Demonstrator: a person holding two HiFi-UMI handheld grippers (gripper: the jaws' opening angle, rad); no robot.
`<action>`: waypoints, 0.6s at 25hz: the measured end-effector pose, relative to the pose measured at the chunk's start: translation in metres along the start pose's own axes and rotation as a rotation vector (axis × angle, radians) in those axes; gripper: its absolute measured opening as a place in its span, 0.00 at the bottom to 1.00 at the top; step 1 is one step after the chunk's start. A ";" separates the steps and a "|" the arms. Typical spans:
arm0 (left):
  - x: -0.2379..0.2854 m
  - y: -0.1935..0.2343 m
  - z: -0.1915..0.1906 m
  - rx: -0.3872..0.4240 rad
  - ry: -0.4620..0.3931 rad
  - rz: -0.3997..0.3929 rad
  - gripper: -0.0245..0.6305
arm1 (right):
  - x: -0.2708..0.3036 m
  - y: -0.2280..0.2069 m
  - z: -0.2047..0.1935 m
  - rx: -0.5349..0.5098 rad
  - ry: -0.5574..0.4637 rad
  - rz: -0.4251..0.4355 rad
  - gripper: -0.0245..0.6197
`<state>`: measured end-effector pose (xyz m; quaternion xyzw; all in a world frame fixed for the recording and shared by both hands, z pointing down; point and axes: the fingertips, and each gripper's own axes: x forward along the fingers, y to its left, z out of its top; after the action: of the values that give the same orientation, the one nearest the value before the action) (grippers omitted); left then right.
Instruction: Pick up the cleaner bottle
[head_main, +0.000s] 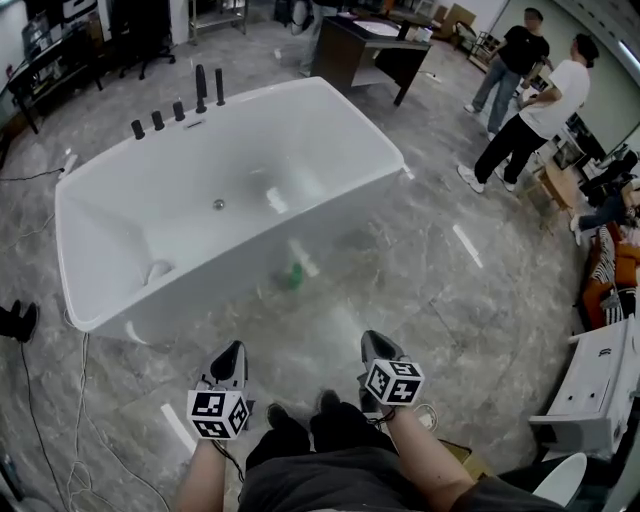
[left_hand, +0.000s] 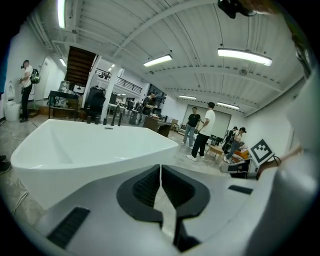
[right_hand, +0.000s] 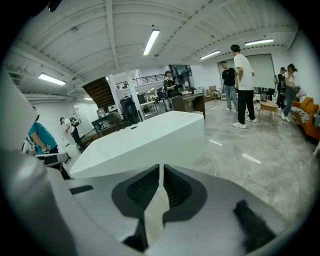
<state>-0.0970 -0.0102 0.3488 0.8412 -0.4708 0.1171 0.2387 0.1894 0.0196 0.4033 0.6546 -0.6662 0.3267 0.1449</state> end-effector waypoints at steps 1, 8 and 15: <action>0.007 0.004 -0.001 -0.003 0.003 0.001 0.07 | 0.007 -0.002 -0.002 0.004 0.004 -0.003 0.10; 0.057 0.026 -0.021 -0.014 0.053 0.018 0.07 | 0.079 -0.011 -0.024 0.038 0.051 0.001 0.10; 0.135 0.053 -0.032 0.004 0.077 0.036 0.07 | 0.186 -0.024 -0.019 0.027 0.026 0.011 0.10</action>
<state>-0.0700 -0.1165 0.4487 0.8279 -0.4762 0.1547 0.2525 0.1892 -0.1111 0.5392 0.6486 -0.6632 0.3451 0.1430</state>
